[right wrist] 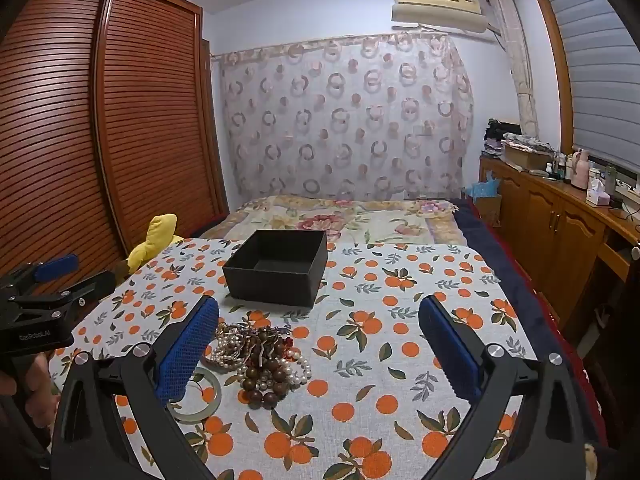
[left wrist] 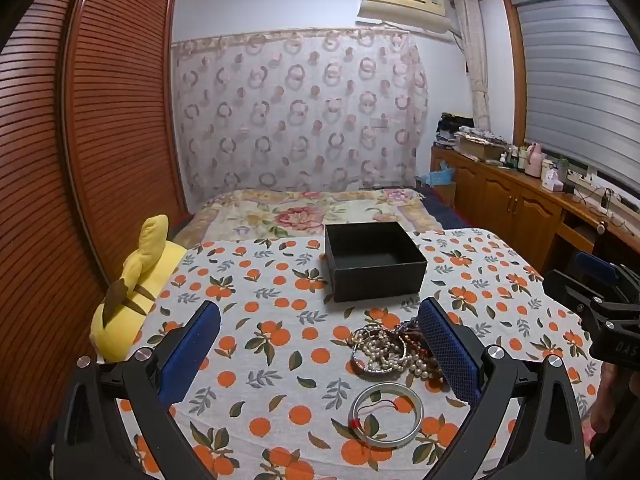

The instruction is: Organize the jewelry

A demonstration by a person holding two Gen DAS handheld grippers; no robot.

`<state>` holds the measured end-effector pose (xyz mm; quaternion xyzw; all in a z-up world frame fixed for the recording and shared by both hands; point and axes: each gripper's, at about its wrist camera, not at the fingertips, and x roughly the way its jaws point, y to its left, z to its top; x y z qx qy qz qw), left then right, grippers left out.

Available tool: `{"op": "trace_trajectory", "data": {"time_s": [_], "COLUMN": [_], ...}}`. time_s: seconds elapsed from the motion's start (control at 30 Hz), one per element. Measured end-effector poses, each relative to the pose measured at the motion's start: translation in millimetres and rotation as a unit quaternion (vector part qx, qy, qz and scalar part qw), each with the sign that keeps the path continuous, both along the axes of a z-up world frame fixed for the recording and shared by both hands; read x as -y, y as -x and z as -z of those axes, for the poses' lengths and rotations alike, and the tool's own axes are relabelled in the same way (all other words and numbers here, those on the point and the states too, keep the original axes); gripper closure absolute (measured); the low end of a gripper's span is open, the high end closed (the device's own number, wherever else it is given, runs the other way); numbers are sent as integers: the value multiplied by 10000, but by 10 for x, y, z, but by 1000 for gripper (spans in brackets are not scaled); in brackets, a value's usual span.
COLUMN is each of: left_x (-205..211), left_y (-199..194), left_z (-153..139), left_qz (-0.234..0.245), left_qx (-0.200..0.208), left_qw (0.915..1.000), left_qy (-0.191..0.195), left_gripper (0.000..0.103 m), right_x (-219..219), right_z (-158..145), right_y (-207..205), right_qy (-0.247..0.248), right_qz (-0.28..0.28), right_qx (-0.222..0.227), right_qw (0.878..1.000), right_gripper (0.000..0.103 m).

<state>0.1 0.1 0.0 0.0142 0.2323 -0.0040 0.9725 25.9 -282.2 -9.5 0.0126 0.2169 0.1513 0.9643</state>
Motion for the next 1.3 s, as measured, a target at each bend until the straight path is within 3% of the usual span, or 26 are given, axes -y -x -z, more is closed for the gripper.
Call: {"op": "trace_trajectory", "data": {"time_s": [1.3], "left_x": [2], "left_y": [3], "left_z": [-1], "left_qz": [11], "left_qx": [29], "left_qw": [10000], "left_qy": [3], "left_gripper": [7], "right_x": [8], "right_z": [-6], "right_y": [-8], "right_qy": [-18], "right_qz": [3], "right_qx": [-3], "right_qw": [10000], "right_gripper": [2]}}
